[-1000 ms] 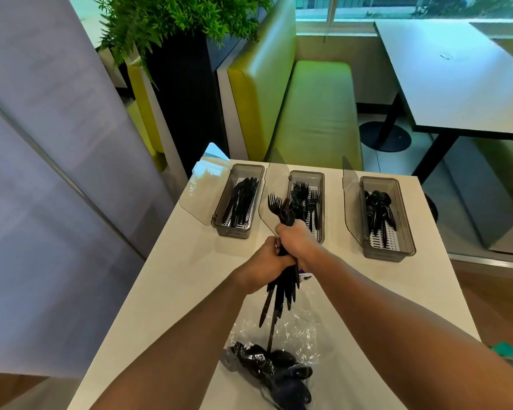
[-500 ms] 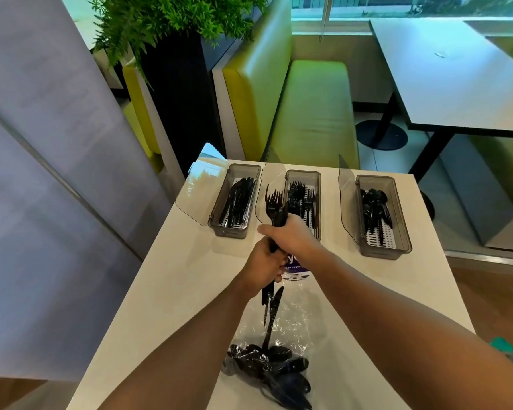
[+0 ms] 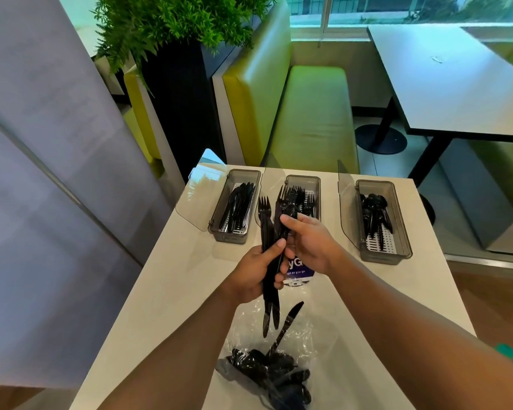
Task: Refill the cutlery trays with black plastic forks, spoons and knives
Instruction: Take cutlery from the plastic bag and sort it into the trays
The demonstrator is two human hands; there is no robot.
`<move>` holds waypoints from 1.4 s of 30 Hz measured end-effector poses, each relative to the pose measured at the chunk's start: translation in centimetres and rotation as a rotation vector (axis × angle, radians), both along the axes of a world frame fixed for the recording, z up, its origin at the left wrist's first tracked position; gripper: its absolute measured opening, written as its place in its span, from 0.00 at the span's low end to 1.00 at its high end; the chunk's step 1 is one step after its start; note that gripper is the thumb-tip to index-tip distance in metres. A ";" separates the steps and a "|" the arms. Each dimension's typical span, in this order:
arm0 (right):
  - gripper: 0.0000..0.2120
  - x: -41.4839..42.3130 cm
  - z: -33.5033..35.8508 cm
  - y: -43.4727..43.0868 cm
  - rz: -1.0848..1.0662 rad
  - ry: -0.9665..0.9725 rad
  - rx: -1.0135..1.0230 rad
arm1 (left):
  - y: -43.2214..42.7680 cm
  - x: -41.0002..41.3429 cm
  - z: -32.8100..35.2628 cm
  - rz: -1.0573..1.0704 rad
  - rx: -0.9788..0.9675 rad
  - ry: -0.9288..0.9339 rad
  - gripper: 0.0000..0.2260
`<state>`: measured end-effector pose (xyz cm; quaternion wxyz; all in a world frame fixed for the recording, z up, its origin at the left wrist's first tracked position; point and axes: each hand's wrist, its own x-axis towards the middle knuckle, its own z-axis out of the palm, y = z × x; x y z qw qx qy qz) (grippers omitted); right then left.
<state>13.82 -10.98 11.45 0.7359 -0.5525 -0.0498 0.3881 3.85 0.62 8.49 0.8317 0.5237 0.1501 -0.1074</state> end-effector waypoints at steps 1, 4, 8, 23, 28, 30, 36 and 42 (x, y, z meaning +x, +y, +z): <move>0.14 0.0 0.1 0.0 0.001 0.009 0.010 | 0.0 0.0 0.0 -0.007 -0.011 -0.002 0.14; 0.30 0.3 0.3 0.4 -0.011 0.098 0.043 | 0.1 0.0 -0.1 -0.030 -0.031 -0.012 0.14; 0.21 1.3 1.1 1.0 -0.124 0.178 -0.021 | 0.0 -0.1 0.0 -0.065 -0.015 -0.015 0.13; 0.14 8.4 4.1 1.3 -0.464 0.201 -0.021 | 0.6 -1.0 -1.0 0.002 0.045 0.019 0.12; 0.13 9.2 2.1 2.5 -0.340 0.172 -0.233 | 1.2 -0.9 -1.3 0.015 0.010 0.038 0.12; 0.15 9.2 1.3 2.9 -0.297 0.138 -0.301 | 1.5 -0.9 -1.4 0.024 -0.004 0.041 0.13; 0.13 7.9 0.6 2.4 -0.246 -0.099 -0.491 | 2.1 -0.2 -1.7 0.046 -0.024 0.042 0.13; 0.24 5.8 0.3 1.4 0.029 -0.091 -0.316 | 1.8 1.4 -1.3 0.106 -0.037 0.040 0.11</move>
